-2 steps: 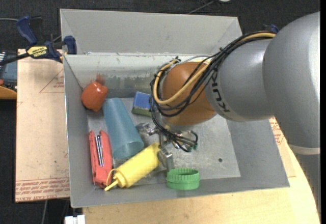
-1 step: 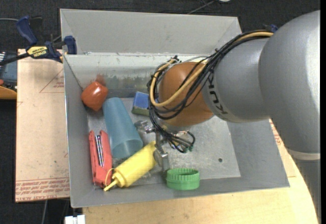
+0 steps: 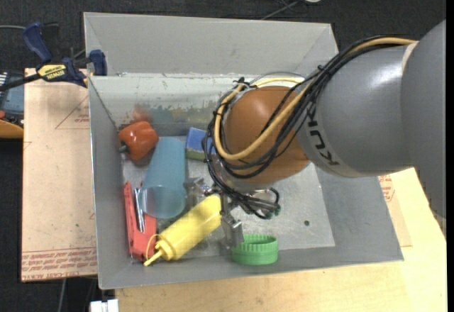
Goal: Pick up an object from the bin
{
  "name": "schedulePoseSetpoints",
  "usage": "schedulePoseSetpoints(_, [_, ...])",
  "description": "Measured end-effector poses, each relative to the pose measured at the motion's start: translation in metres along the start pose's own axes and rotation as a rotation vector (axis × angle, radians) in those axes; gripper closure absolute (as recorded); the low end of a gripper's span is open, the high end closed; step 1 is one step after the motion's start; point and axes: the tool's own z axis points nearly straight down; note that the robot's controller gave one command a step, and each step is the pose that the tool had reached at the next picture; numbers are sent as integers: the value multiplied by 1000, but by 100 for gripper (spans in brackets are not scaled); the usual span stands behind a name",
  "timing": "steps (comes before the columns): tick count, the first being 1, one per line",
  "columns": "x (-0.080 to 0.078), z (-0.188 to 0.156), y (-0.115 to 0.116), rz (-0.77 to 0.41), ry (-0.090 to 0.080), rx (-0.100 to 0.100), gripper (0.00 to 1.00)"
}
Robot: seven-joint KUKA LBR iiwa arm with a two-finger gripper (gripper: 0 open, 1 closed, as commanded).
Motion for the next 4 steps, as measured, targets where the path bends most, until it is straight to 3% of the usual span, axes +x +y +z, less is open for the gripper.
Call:
schedulePoseSetpoints(1, [-58, 61, -37, 262, -8, 1, 0])
schedulePoseSetpoints(2, [-17, 28, 4, -116, -7, -1, 100])
schedulePoseSetpoints(3, [-17, 28, 4, -115, -7, -1, 100])
schedulePoseSetpoints(4, [-10, -72, 9, -133, -5, -3, 100])
